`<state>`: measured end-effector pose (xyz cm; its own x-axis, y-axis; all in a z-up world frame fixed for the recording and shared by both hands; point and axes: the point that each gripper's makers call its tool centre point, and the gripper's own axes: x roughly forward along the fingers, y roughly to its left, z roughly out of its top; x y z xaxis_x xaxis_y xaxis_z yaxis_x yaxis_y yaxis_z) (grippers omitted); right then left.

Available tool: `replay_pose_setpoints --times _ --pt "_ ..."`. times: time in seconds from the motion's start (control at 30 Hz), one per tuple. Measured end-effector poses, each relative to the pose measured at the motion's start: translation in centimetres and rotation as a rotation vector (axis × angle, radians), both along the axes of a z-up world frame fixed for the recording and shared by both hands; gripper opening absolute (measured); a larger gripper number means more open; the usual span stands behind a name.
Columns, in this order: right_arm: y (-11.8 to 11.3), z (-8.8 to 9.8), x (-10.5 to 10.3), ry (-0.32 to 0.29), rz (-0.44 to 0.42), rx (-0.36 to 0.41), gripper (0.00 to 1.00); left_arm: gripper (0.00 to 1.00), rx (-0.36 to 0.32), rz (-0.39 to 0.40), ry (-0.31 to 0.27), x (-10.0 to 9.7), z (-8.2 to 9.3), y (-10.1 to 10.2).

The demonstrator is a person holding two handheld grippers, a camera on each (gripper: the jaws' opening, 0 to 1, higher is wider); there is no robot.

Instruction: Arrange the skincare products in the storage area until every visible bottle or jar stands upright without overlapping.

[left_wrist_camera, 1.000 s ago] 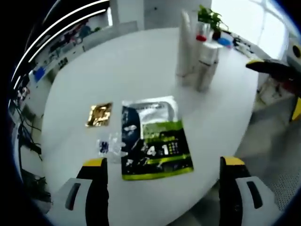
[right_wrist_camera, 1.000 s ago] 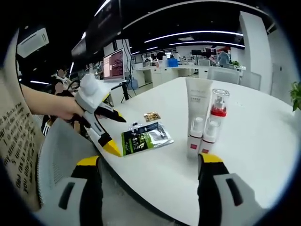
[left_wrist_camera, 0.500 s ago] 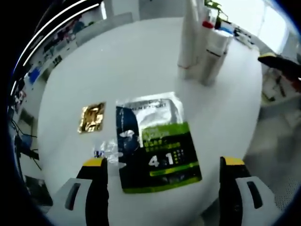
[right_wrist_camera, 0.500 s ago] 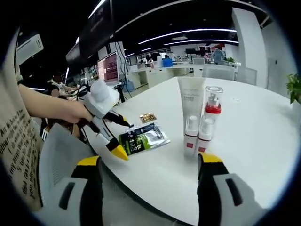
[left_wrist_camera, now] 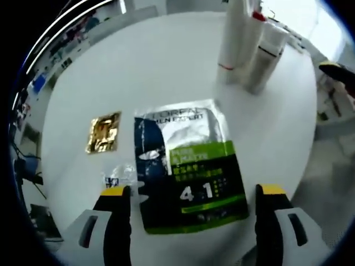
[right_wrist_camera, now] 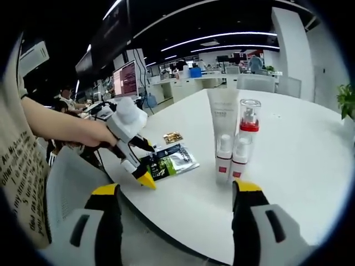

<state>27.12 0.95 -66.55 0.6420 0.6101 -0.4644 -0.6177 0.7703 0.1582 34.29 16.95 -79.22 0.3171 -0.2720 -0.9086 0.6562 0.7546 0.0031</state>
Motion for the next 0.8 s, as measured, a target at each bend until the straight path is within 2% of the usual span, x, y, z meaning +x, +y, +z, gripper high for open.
replay_pose_setpoints --times 0.2,0.37,0.63,0.8 --pt "-0.05 0.01 0.05 -0.002 -0.004 0.000 0.82 0.89 0.000 0.015 0.000 0.35 -0.02 0.04" --pt "-0.12 0.04 0.11 -0.006 -0.006 -0.002 0.81 0.73 -0.017 0.019 -0.021 0.59 0.51 -0.25" --pt "-0.16 -0.02 0.06 -0.011 -0.003 -0.013 0.81 0.71 -0.034 0.049 -0.047 0.75 0.55 -0.34" --pt "-0.25 0.02 0.12 -0.013 -0.006 -0.013 0.80 0.64 -0.033 0.023 -0.070 0.57 0.78 -0.79"
